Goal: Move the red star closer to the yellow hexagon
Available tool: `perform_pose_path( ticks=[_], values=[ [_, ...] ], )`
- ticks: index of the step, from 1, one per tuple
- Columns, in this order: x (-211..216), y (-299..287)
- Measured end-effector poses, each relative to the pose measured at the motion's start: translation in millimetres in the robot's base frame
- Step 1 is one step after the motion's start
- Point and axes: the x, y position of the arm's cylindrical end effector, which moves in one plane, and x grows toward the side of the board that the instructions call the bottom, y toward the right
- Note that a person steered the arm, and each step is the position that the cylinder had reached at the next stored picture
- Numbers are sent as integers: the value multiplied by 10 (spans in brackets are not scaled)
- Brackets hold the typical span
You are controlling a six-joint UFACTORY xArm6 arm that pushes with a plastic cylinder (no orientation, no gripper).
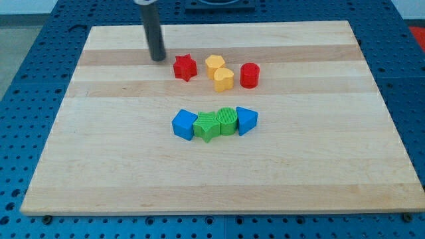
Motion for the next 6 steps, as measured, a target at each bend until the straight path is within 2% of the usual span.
perform_pose_path(
  ticks=[1,3,6],
  values=[
    [38,-351],
    [489,-258],
    [315,724]
  ],
)
